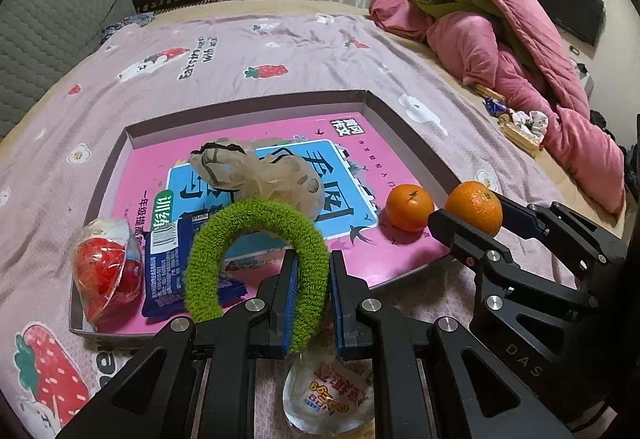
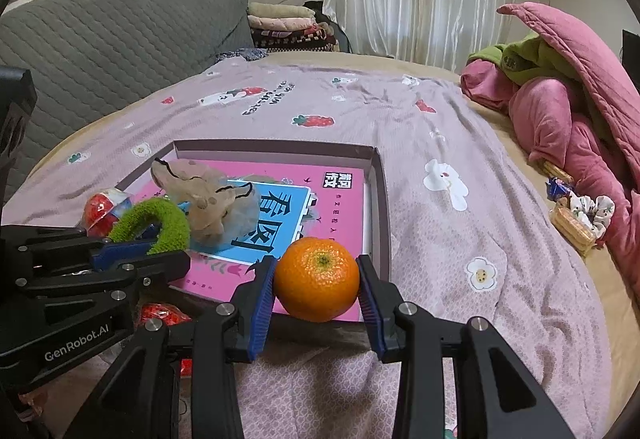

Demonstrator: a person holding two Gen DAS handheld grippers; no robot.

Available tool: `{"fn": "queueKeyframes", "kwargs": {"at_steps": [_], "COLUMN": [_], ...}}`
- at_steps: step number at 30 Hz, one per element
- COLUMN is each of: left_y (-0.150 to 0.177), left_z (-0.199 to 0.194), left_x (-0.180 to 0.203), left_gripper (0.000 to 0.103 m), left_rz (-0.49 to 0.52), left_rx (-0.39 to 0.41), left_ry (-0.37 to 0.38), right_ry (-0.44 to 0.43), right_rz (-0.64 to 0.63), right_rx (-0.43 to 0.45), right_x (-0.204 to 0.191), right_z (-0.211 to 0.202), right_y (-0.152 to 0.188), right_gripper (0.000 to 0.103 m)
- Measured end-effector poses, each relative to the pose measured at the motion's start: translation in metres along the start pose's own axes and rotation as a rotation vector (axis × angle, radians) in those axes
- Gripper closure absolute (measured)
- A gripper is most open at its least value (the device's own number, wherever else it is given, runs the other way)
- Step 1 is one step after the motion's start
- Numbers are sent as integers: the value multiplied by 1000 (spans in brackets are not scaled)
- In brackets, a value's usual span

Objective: Organize objects
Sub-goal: 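Carry the green ring and orange over the tray with both grippers, then release the orange beside the other orange with right gripper while left releases the ring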

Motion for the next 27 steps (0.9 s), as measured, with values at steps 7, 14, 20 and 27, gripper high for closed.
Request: {"fn": "queueKeyframes", "kwargs": {"at_steps": [7,14,20,27], "left_y": [-2,-6,-7,-6], "left_z": [4,10,15,16], "left_x": [0,-1,-2,-2], "left_gripper": [88,88,88,88], "left_rz": [-4,-1,4,10], "left_rx": [-4,-4,-1,3], "left_ry": [-2,-16,-33,-42], "right_ry": [0,4,9,20], "right_rz": [4,4,7,5], "right_rx": [-20,-34,-32,-24], "right_x": [0,-2,-2,0], "right_z": [7,14,18,21], "right_y": [3,5,4,2], "right_gripper": [63,63,63,63]}}
Point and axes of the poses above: each gripper's, at about its wrist camera, not at the fingertips, and z roughly the way its jaws point, x to its right, y to its underside, the point moved 10 cm from there along z, roughly the way its jaws point, and after that the axes turned 3 degrees about -z, right-handed, at the moved point
